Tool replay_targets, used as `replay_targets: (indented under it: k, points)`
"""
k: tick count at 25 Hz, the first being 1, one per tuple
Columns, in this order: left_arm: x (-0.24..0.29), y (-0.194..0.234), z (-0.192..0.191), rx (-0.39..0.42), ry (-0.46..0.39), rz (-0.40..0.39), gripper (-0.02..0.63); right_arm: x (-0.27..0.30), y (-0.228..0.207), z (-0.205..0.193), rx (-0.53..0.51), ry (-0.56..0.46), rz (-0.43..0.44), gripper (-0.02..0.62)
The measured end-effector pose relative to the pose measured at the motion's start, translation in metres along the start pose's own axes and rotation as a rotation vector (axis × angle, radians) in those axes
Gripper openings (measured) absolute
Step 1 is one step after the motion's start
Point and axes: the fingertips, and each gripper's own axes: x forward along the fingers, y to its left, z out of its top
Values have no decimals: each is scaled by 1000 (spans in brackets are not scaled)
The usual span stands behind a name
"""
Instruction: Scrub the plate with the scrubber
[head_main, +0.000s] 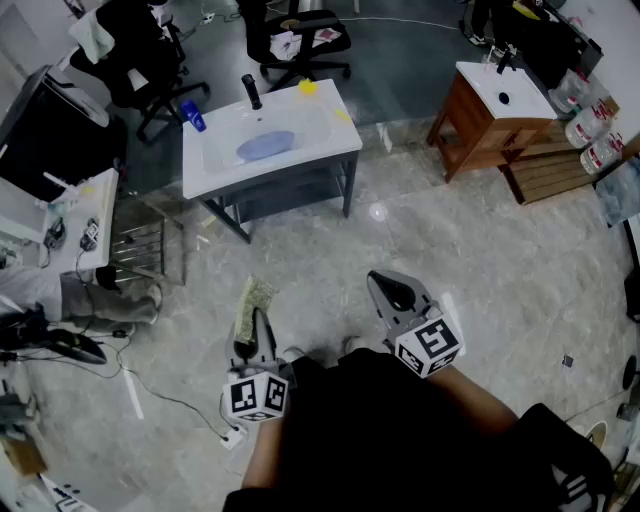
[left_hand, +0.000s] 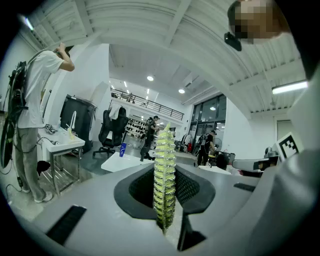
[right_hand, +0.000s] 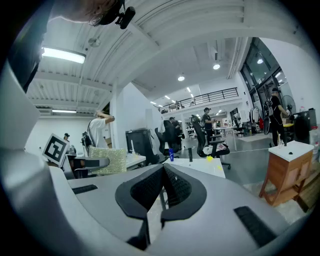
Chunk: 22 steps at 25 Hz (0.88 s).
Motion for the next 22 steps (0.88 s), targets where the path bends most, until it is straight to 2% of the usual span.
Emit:
replay_targets:
  k: [6, 10, 14, 22]
  points:
    - [2, -3, 4, 32, -15, 16, 60, -2, -11, 6, -62, -19, -19, -5]
    - [3, -11, 5, 57, -21, 20, 60, -9, -18, 6, -16, -42, -2, -5]
    - [6, -12, 4, 57, -21, 36, 60, -14, -23, 4, -35, -66, -1, -5]
    - [43, -6, 7, 61, -5, 6, 60, -1, -59, -4, 36, -65, -83, -5]
